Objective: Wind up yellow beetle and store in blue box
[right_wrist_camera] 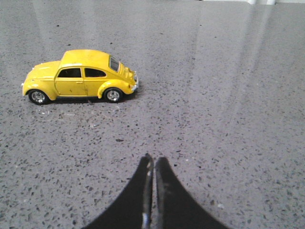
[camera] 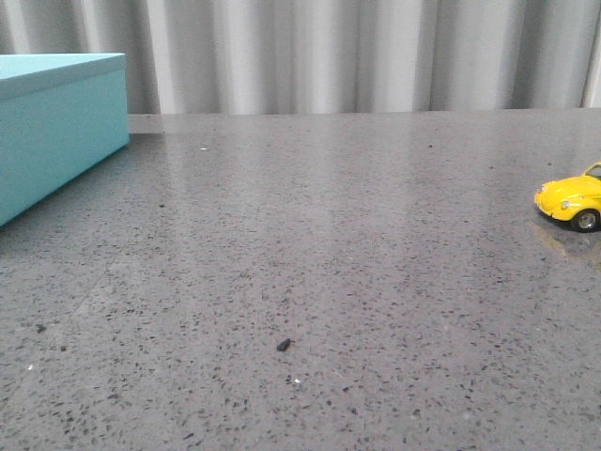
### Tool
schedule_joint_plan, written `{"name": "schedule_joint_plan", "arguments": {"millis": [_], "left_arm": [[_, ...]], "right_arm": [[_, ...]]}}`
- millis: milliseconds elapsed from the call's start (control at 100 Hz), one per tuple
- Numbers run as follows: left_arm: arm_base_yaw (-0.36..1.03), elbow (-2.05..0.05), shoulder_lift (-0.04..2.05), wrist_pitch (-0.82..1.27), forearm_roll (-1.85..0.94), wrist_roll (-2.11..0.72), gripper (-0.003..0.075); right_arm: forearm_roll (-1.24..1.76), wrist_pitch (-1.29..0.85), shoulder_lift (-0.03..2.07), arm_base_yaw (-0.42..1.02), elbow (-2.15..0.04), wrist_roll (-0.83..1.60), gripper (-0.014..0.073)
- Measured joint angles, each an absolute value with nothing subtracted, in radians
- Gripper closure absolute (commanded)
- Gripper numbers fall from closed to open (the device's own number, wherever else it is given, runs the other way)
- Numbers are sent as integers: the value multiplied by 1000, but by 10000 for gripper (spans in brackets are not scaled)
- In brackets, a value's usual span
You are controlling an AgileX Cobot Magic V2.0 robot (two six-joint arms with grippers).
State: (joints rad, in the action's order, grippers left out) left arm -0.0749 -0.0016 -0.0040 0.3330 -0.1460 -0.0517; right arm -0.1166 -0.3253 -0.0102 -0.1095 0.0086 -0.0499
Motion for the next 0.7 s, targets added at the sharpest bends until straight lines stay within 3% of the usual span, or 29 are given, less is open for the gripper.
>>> {"name": "schedule_joint_plan", "arguments": {"millis": [700], "left_arm": [[-75,-2,-4,243,-146,-52,741]], "right_arm": [[-117,-283,-10,-109,9,-50,635]]}}
